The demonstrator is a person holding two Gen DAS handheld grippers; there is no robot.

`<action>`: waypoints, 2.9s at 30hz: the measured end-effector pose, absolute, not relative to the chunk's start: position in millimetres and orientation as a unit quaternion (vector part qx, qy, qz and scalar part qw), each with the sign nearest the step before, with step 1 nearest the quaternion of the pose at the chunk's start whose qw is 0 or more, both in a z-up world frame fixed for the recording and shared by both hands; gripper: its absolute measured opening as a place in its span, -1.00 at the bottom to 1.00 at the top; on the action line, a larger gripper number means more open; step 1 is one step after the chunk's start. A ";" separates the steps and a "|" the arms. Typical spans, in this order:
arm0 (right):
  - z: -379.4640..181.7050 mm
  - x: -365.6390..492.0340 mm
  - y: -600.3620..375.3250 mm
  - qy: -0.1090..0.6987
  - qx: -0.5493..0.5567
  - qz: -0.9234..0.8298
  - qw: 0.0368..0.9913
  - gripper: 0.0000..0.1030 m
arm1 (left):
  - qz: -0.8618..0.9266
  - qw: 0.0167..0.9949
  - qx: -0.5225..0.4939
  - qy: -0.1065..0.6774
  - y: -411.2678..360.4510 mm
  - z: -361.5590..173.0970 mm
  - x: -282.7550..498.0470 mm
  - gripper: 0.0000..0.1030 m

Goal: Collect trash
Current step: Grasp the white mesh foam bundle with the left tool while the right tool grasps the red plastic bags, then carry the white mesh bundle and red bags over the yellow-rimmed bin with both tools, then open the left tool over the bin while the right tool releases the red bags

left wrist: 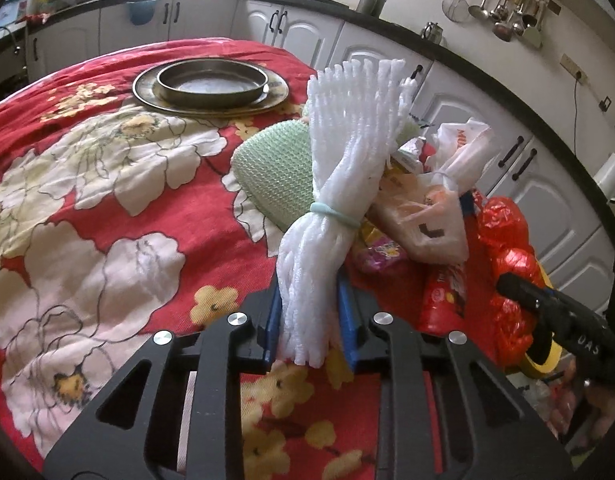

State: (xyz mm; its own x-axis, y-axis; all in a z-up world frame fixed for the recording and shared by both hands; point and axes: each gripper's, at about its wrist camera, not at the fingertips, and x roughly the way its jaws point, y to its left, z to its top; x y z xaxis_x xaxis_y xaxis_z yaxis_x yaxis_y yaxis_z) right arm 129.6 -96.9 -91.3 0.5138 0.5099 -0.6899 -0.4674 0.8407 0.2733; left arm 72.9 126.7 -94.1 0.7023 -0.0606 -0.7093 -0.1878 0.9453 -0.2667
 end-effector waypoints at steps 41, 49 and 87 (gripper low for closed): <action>-17.9 111.8 -264.1 0.287 0.072 0.144 0.944 -0.19 | -0.159 0.932 -0.063 0.320 -41.0 -14.8 113.5 -0.65; -21.7 116.0 -300.4 0.292 0.095 0.103 0.946 -0.19 | -0.193 0.923 -0.046 0.329 -79.7 -23.0 125.5 -0.65; -77.2 144.9 -377.5 0.377 0.171 0.033 0.910 0.10 | -0.263 0.867 0.005 0.422 -182.0 -118.8 176.6 -0.25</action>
